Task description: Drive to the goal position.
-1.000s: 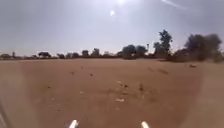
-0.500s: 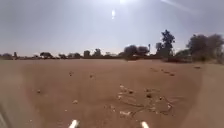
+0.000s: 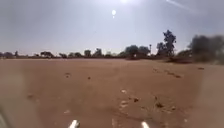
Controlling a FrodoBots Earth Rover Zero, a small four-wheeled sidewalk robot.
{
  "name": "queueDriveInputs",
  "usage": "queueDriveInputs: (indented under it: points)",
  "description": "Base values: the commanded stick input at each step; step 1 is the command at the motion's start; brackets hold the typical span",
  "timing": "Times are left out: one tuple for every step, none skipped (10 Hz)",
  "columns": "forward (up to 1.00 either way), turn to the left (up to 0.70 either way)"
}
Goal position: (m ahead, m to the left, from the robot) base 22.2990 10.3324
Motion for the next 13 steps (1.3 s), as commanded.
queueDriveInputs:
  points:
    - [0.7, 0.0]
    - [0.7, 0.0]
    - [0.7, 0.0]
    - [0.7, 0.0]
    - [0.7, 0.0]
    - [0.7, 0.0]
    - [0.7, 0.0]
    - [0.7, 0.0]
    - [0.7, 0.0]
    - [0.7, 0.0]
    - [0.7, 0.0]
    - [0.7, 0.0]
    - [0.7, 0.0]
